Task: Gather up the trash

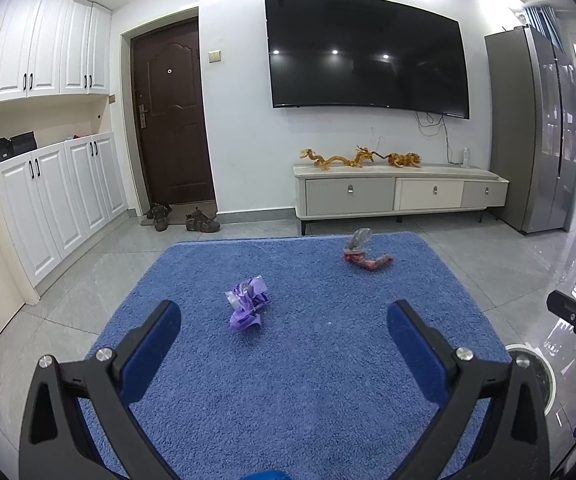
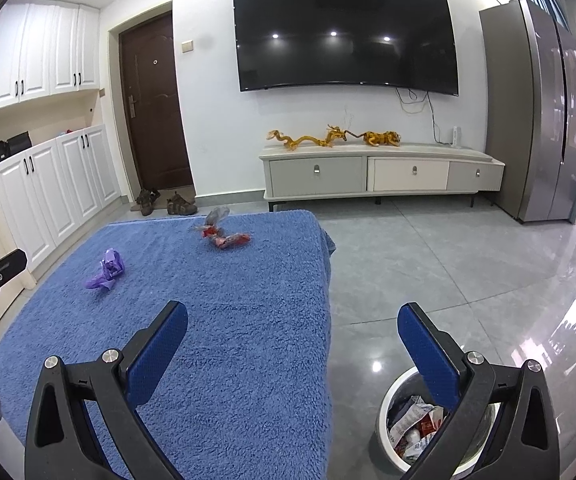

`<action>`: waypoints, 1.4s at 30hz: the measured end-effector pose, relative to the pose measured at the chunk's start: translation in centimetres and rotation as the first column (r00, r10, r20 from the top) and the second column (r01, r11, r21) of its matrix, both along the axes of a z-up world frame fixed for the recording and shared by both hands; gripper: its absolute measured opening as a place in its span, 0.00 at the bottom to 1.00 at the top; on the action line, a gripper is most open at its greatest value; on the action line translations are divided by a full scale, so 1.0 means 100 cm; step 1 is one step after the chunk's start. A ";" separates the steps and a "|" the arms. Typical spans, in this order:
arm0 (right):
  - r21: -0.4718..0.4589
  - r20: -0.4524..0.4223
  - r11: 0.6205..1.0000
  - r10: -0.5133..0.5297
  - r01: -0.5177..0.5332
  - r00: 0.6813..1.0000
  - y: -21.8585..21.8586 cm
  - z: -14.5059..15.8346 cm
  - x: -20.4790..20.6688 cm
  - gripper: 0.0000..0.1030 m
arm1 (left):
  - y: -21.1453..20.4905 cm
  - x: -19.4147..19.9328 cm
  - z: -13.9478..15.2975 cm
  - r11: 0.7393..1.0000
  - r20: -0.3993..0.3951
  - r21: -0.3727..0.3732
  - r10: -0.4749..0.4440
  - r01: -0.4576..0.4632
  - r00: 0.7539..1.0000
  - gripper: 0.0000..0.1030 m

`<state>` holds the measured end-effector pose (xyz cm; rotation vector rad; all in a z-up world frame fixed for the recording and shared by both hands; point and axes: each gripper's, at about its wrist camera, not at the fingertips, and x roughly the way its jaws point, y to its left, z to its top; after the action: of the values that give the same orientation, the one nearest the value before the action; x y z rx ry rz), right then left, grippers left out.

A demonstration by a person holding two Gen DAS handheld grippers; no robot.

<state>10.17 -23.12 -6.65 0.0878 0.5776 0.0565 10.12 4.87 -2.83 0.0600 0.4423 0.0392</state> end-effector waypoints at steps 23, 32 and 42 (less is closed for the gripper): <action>-0.023 -0.038 0.993 0.112 -0.113 0.993 0.021 -0.006 0.017 1.00 | 0.030 0.013 -0.007 0.998 -0.028 -0.046 0.029 -0.030 0.999 1.00; -0.035 -0.077 0.981 0.188 -0.191 0.979 0.036 -0.009 0.040 1.00 | 0.040 0.037 -0.012 0.999 -0.059 -0.037 0.029 -0.031 0.998 1.00; -0.007 -0.125 0.948 0.316 -0.319 0.941 0.068 -0.013 0.119 0.99 | 0.067 0.107 -0.049 0.998 -0.189 -0.061 -0.012 0.001 0.982 1.00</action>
<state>22.04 -16.35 -7.96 -0.0301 0.7112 0.3595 20.79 11.54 -7.70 0.0056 0.6333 0.0139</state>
